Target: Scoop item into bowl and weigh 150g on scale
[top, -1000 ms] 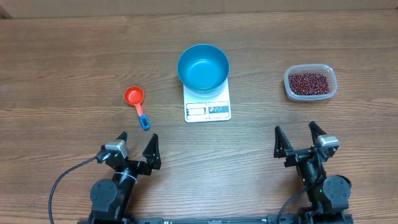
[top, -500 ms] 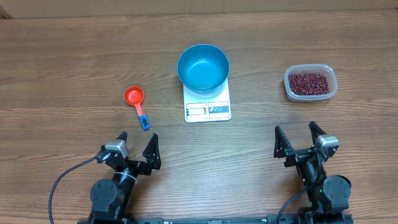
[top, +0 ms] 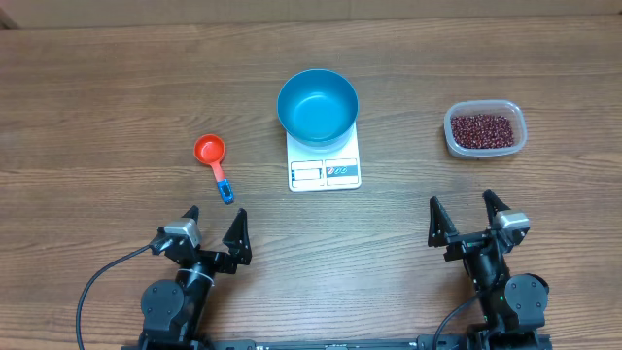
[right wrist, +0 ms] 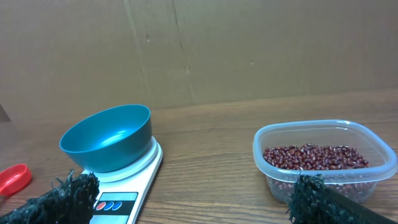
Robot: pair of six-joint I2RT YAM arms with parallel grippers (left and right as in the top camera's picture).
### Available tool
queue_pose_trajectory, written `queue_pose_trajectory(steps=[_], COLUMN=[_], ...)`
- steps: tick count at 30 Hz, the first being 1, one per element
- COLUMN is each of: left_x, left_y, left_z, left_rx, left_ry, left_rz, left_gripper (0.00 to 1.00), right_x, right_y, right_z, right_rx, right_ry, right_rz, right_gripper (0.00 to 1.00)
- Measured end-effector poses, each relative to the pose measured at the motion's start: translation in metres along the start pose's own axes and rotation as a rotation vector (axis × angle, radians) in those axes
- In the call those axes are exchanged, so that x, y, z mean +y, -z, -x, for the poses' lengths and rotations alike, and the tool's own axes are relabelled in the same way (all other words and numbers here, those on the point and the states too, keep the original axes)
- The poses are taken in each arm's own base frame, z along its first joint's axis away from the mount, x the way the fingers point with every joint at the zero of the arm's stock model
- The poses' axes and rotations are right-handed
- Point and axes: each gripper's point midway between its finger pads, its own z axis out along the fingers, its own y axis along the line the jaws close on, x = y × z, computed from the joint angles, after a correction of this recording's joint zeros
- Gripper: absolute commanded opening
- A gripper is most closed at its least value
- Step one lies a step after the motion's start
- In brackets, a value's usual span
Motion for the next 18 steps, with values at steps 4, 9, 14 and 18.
queue_pose_trajectory(steps=[4, 9, 14, 18], left_x=[0.006, 0.009, 0.003, 0.004], left_y=[0.002, 0.008, 0.005, -0.009], left_z=[-0.015, -0.012, 0.032, 0.045], left_rx=[0.097, 0.22, 0.251, 0.335], left_ry=[0.013, 0.001, -0.027, -0.027], left_rz=[0.037, 0.113, 0.181, 0.23], left_gripper=[1.0, 1.0, 1.0, 1.0], right_x=[0.0, 0.0, 0.0, 0.0], right_y=[0.0, 0.0, 0.0, 0.0], right_z=[0.0, 0.0, 0.0, 0.0], right_rx=[-0.001, -0.001, -0.001, -0.001], right_ry=[0.0, 0.0, 0.0, 0.0], right_rz=[0.0, 0.001, 0.0, 0.0], right_gripper=[1.0, 1.0, 1.0, 1.0])
